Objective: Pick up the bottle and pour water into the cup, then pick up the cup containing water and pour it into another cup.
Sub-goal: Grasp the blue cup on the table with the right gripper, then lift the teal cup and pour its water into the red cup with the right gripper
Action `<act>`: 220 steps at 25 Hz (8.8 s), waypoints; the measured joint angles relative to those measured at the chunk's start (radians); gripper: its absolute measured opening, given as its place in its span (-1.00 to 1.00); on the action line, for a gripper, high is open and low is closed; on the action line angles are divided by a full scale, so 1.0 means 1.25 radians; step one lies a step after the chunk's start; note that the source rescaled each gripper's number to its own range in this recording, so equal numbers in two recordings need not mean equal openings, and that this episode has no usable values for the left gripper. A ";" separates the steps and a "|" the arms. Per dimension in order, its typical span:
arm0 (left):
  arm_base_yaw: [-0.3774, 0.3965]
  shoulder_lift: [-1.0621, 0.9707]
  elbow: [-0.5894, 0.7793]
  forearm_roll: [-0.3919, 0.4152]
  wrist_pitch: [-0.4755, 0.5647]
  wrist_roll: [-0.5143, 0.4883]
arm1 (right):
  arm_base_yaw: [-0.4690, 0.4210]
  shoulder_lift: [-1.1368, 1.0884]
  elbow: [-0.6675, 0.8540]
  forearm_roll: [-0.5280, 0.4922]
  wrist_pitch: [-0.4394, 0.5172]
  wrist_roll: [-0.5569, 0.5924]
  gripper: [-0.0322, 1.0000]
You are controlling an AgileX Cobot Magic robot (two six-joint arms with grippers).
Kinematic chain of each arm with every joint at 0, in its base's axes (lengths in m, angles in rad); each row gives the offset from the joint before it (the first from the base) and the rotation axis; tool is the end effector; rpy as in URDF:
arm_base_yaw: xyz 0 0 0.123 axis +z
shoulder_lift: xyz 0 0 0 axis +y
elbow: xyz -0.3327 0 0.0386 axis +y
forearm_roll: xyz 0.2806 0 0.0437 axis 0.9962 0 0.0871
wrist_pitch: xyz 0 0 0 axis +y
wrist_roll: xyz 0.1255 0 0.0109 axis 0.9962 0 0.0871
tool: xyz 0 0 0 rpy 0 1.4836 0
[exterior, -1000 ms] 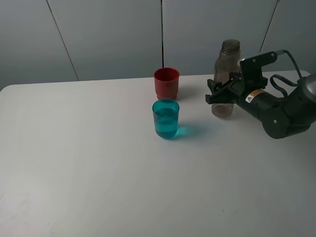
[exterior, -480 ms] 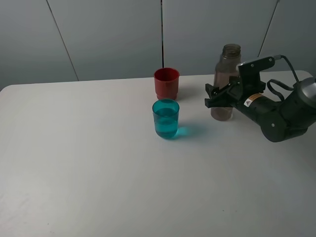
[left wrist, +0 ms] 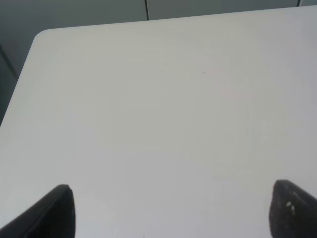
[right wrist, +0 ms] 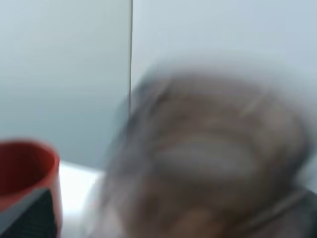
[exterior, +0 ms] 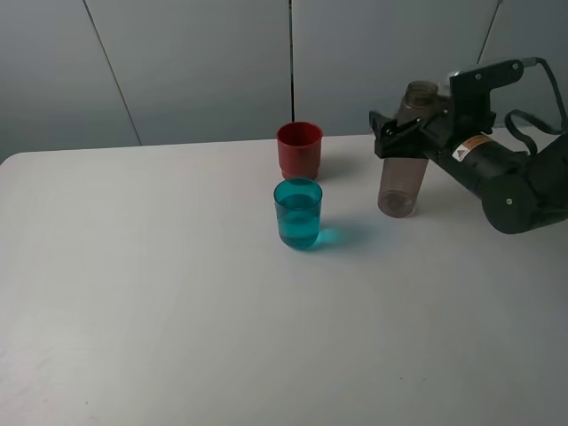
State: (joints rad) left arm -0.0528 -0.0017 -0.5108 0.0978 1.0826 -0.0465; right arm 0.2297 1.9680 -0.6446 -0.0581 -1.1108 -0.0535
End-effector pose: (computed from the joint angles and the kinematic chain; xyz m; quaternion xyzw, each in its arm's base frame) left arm 0.0022 0.0108 0.2786 0.0000 0.8547 0.0231 0.5187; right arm 0.3882 0.0975 0.1376 -0.1324 0.7384 0.0691 0.6576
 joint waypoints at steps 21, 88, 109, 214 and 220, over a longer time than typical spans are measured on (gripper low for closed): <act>0.000 0.000 0.000 0.000 0.000 0.000 | 0.057 -0.412 0.123 -0.237 0.311 0.294 0.99; 0.000 0.000 0.000 0.000 0.000 0.003 | 0.168 0.244 0.015 -0.314 -0.079 0.043 0.99; 0.000 0.000 0.000 0.000 0.000 0.003 | 0.168 0.247 -0.085 -0.361 -0.080 0.118 0.99; 0.000 0.000 0.000 0.000 0.000 0.003 | 0.192 0.008 -0.525 -0.614 0.798 0.409 -0.76; 0.000 0.000 0.000 0.000 0.000 0.003 | 0.192 0.004 -0.561 -0.607 0.805 0.438 -0.76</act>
State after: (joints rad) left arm -0.0528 -0.0017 -0.5108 0.0978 1.0826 -0.0426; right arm 0.4691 1.9735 -1.3455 -0.8167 -0.1042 0.4945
